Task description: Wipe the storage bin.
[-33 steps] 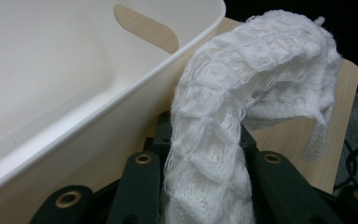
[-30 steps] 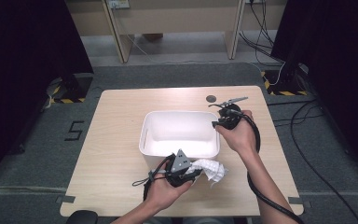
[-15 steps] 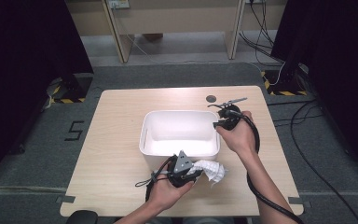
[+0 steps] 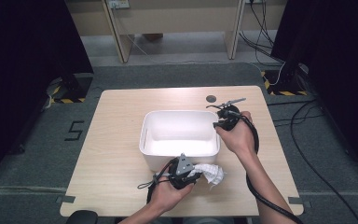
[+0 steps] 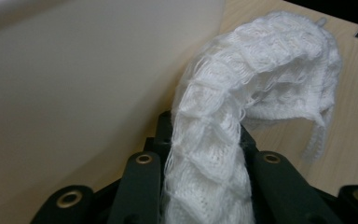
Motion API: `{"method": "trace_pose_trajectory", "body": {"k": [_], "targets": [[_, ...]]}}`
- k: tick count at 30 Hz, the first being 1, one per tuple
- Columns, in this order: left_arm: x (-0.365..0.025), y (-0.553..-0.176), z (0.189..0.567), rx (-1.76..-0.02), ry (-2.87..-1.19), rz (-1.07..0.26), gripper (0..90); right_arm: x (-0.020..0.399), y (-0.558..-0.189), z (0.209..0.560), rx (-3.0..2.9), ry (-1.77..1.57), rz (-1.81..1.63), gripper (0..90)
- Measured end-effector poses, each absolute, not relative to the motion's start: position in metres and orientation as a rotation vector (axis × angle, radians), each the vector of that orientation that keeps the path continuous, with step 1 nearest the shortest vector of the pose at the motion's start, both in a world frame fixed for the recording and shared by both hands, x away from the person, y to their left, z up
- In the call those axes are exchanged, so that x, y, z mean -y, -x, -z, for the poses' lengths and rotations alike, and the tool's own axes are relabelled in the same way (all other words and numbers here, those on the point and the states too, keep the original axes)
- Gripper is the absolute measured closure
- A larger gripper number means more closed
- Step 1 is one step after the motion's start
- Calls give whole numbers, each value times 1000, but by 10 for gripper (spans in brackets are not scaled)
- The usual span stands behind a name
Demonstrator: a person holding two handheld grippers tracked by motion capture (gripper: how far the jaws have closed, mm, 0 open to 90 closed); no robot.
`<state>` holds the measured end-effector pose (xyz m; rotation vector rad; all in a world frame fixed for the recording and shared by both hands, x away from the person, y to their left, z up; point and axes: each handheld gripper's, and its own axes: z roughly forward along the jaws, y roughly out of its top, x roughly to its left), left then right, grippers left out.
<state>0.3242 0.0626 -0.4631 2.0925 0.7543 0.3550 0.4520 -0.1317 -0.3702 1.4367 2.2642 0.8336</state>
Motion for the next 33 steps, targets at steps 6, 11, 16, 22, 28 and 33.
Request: {"method": "trace_pose_trajectory", "body": {"k": [6,11,16,22,28,33], "targets": [[-61,-325,476,-763,-2122,-358,717,131,-451,370,-2265,-1441,-837,764],[-61,-325,483,-773,-2121,-365,718,132,-451,370,-2267,-1435,-836,763],[-62,-325,485,-773,-2128,-376,719,132,-451,371,-2265,-1441,-839,763],[-70,-323,479,-787,-2117,-375,719,132,-451,371,-2268,-1437,-836,763],[-79,-319,463,-790,-2081,-396,719,132,-451,371,-2267,-1439,-838,763],[-86,-315,444,-800,-2045,-413,720,131,-451,371,-2266,-1440,-838,762]]}}
